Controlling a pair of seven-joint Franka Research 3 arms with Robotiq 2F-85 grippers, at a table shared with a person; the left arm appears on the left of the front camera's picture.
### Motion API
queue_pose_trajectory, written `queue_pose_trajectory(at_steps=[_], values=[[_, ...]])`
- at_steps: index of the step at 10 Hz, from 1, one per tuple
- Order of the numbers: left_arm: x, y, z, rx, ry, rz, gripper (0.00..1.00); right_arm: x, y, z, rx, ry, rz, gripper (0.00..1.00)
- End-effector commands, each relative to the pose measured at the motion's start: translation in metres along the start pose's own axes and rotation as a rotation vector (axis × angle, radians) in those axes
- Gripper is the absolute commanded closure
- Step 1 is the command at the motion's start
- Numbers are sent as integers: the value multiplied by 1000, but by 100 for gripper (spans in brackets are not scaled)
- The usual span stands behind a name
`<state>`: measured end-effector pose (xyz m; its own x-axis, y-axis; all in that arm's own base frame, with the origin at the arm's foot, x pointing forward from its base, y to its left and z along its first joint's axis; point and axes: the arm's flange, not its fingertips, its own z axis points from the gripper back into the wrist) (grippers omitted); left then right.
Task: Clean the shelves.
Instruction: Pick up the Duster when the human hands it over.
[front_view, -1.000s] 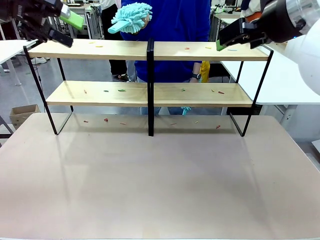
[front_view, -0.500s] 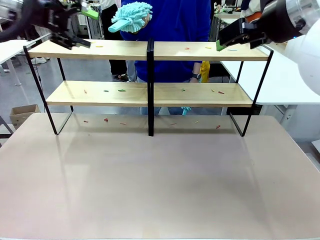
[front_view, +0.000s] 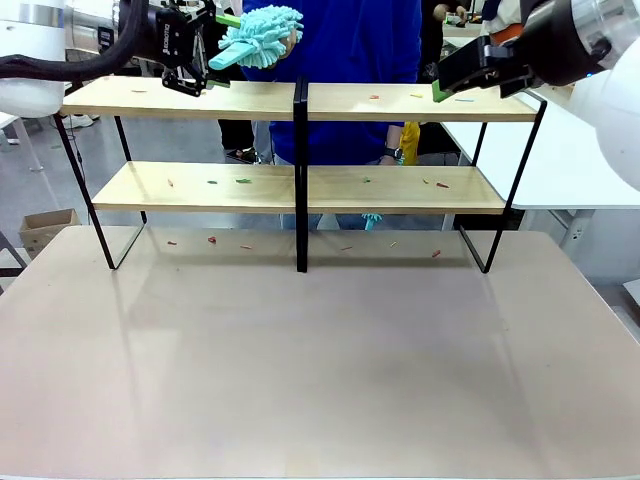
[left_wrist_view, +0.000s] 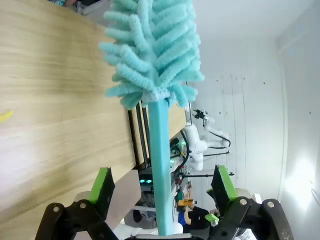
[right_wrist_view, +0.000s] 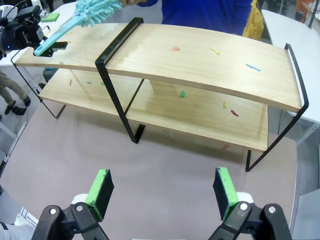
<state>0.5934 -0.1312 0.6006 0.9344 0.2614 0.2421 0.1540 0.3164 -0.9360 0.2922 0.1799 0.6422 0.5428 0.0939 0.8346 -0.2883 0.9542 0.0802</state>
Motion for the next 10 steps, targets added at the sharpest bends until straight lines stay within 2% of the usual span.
queue_pose_trajectory(at_steps=[1, 2, 3, 4, 5, 7, 8, 9, 10], values=[[-5, 0, 5, -20, -31, -8, 0, 1, 0, 1, 4, -2, -7, 0], [-5, 2, 4, -23, -31, -9, 0, 1, 0, 1, 4, -2, -7, 0], [-6, 5, 3, -15, -25, -27, 59, 1, 0, 1, 4, -2, -7, 0], [-7, 6, 3, -21, -26, -31, 58, 1, 0, 1, 4, -2, -7, 0], [-7, 5, 3, -18, -33, -41, 100, 1, 0, 1, 4, -2, -7, 0], [-7, 3, 3, -12, -53, -59, 100, 1, 0, 1, 4, -2, -7, 0], [-7, 3, 3, -12, -59, -67, 85, 1, 0, 1, 4, -2, -7, 0], [-8, 3, 2, -12, -60, -72, 95, 1, 0, 1, 4, -2, -7, 0], [-8, 2, 2, -15, -61, -78, 100, 1, 0, 1, 4, -2, -7, 0]])
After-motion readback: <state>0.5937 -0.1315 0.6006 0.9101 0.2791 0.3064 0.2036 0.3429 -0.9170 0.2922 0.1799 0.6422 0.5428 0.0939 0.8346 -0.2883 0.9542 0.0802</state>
